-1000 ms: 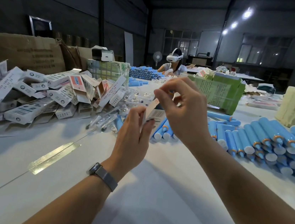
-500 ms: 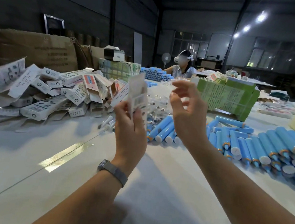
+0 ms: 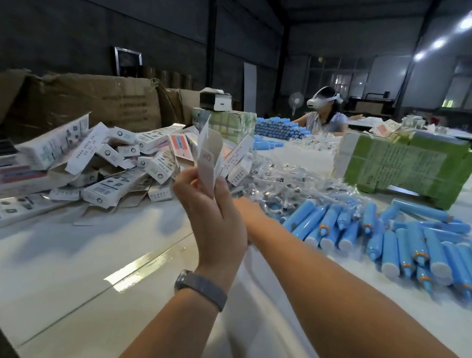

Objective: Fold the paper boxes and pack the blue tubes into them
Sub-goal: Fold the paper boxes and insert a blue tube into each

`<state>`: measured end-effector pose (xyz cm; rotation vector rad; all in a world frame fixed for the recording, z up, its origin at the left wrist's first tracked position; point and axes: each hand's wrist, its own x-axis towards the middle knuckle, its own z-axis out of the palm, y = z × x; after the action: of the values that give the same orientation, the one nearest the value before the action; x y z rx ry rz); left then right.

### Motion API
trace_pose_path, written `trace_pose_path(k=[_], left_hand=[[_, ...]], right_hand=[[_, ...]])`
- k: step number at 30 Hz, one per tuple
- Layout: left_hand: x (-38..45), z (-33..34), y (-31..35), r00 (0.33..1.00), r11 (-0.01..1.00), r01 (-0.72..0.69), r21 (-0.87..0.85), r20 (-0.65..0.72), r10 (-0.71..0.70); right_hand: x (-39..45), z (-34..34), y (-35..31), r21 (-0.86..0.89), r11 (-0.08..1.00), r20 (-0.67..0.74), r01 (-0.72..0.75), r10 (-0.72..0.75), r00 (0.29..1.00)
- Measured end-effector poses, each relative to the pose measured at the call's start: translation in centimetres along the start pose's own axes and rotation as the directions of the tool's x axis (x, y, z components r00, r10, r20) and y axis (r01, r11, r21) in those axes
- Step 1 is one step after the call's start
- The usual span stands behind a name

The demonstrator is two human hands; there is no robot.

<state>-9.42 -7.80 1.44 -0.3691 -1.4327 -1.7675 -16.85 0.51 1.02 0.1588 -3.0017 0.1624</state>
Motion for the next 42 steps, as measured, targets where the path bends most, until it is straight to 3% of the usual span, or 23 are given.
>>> trace_pose_path(k=[6,10,12,13,15,17,20,25,30,34,37,42], left_hand=[[0.2,-0.3,0.1,1.0,1.0,-0.014,0.017,-0.027,0.015],[0.1,-0.1,0.4,0.999,0.999,-0.033,0.0,-0.002,0.033],[0.0,-0.2,0.4,0.997,0.997,-0.066,-0.035,0.031,0.067],[-0.1,-0.2,0.5,0.995,0.995,-0.077,-0.057,0.052,0.08],[-0.4,-0.2,0.8,0.991,0.993,-0.087,-0.086,0.096,0.095],[-0.7,0.0,0.9,0.985,0.991,-0.091,-0.094,0.139,0.104],[-1.8,0.5,0.9,0.967,0.994,-0.065,-0.093,0.241,0.086],[-4.8,1.0,1.3,0.891,0.989,-0.109,-0.099,0.431,0.141],[-6.3,1.2,1.7,0.823,0.979,-0.165,-0.118,0.531,0.202],[-6.2,1.1,1.7,0.82,0.984,-0.129,-0.12,0.545,0.173],[-6.2,1.1,1.8,0.816,0.982,-0.133,-0.136,0.547,0.186],[-6.0,1.2,1.6,0.824,0.982,-0.142,-0.128,0.535,0.189]], right_hand=[[1.1,0.7,-0.1,0.04,0.999,-0.022,0.021,-0.02,1.0],[0.1,0.0,0.4,-0.036,0.985,-0.268,0.169,-0.172,0.948],[-0.9,-1.3,0.8,0.088,0.979,-0.472,0.183,-0.121,0.873],[-1.8,-2.4,0.9,0.221,0.957,-0.578,0.189,-0.028,0.815],[-4.0,-5.4,1.2,0.477,0.844,-0.699,0.246,0.195,0.688],[-7.2,-8.5,1.3,0.621,0.685,-0.734,0.381,0.336,0.591],[-12.7,-11.9,0.8,0.606,0.534,-0.792,0.589,0.334,0.511],[-18.8,-12.7,0.5,0.49,0.608,-0.864,0.625,0.243,0.442],[-19.6,-11.3,2.5,0.443,0.771,-0.854,0.457,0.208,0.477],[-19.2,-9.9,4.3,0.104,0.96,-0.857,0.258,-0.045,0.513],[-18.9,-9.4,5.0,-0.044,0.987,-0.829,0.152,-0.122,0.546],[-19.3,-9.4,4.8,-0.037,0.988,-0.732,0.148,-0.128,0.669]])
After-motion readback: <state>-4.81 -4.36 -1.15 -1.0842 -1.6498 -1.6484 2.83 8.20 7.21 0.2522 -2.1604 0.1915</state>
